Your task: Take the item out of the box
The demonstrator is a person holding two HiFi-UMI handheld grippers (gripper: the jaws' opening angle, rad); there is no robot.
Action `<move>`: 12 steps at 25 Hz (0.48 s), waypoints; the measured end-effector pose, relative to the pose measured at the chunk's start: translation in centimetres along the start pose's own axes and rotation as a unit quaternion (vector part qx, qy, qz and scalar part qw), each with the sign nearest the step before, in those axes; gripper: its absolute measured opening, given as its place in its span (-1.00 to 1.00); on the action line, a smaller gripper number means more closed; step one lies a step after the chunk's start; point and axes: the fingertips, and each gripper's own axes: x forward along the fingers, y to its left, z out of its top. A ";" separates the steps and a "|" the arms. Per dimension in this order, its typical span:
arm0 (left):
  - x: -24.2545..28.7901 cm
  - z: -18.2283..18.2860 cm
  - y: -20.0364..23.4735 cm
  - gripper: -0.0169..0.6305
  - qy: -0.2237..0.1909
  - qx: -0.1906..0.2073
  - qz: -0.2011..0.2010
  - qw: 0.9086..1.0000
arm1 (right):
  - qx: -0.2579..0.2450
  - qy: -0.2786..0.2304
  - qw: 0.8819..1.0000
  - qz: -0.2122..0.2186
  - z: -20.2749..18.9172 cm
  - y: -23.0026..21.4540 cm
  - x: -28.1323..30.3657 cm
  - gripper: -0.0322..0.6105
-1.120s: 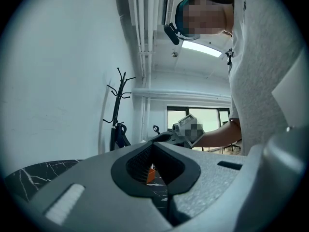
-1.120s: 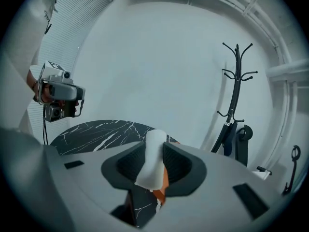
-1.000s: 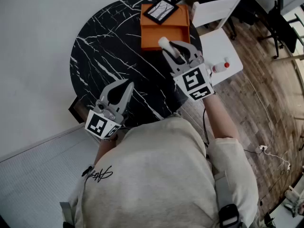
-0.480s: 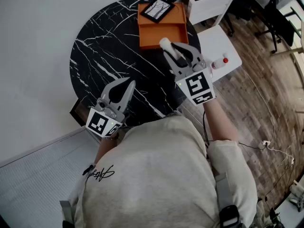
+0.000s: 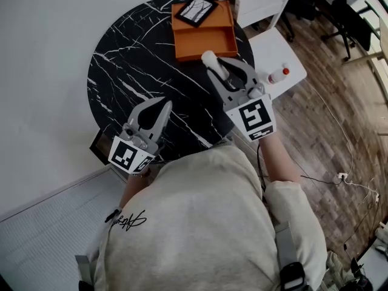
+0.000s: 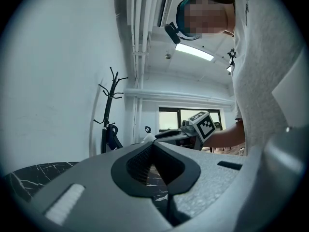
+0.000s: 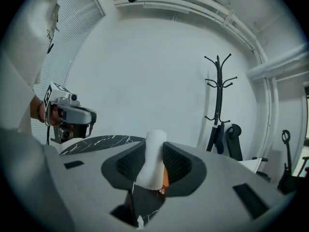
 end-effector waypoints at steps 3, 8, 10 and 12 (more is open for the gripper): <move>-0.1 0.0 -0.1 -0.95 0.000 0.001 -0.006 1.000 | 0.004 -0.010 1.000 -0.002 0.4 0.6 -0.5 -0.55; -0.3 -0.1 -0.2 -0.95 -0.001 0.003 -0.014 1.000 | 0.010 -0.019 1.000 -0.006 0.9 1.3 -1.5 -0.55; -0.3 0.0 -0.2 -0.95 -0.001 0.004 -0.016 1.000 | 0.020 -0.017 1.000 -0.007 1.1 1.7 -1.9 -0.55; -0.4 0.0 -0.1 -0.95 -0.002 0.005 -0.018 1.000 | 0.027 -0.023 0.999 -0.008 1.3 1.9 -2.3 -0.55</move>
